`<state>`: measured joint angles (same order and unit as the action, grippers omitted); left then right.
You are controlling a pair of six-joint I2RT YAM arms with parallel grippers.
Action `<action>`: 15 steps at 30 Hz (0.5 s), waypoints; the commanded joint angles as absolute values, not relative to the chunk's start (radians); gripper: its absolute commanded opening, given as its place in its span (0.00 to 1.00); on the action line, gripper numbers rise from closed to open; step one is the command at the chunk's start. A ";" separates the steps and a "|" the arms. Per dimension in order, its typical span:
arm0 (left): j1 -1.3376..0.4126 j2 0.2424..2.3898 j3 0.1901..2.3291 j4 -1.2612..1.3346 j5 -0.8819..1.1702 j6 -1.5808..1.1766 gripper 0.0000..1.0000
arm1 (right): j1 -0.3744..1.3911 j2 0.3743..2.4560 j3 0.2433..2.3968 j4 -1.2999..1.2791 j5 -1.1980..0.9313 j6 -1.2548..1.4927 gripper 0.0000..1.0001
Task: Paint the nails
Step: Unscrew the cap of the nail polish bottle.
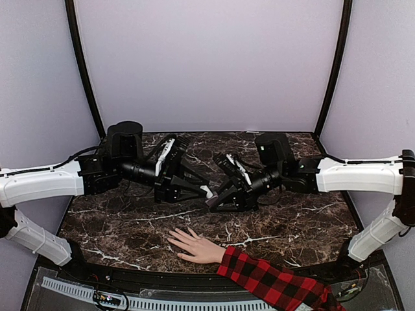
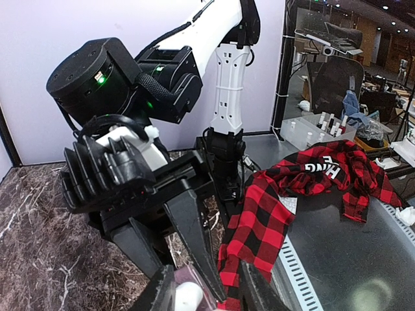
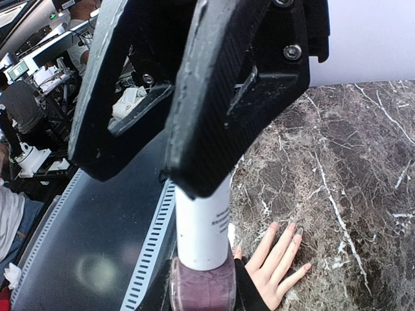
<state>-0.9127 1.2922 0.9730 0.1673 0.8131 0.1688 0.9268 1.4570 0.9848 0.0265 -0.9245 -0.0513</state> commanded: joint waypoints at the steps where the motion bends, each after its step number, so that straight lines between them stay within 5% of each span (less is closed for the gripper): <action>1: -0.917 1.301 0.965 0.157 0.812 0.170 0.34 | 0.934 1.459 1.031 0.066 -0.951 -0.075 0.00; 15: -0.917 1.307 0.961 0.160 0.774 0.166 0.41 | 0.949 1.463 1.050 0.026 -0.945 -0.102 0.00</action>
